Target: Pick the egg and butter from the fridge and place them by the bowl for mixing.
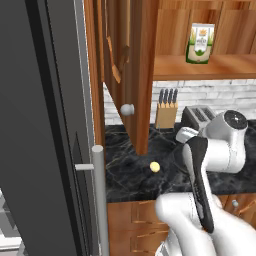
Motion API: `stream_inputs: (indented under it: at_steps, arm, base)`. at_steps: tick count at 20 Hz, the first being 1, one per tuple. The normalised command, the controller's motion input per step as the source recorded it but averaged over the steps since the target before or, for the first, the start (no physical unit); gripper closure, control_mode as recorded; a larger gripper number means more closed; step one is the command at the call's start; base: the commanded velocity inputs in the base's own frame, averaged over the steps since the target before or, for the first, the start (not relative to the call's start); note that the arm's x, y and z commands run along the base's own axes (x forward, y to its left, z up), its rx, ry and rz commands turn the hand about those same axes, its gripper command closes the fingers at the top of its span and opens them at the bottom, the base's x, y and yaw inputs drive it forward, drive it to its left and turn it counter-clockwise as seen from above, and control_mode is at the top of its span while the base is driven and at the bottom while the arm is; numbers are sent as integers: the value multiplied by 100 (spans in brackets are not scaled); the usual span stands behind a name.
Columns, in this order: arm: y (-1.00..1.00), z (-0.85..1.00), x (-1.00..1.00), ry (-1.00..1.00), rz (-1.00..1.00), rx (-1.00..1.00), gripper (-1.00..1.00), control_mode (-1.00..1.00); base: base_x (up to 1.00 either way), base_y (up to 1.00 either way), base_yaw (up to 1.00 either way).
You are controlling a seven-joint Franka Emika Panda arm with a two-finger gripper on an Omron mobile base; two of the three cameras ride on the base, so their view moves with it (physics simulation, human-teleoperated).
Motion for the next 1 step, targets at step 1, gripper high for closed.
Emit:
stream_inputs:
  at_steps: [1]
  arm:
    - [75,20,-100,-100,-1,-26,-100,-100]
  base:
    - [0,0,0]
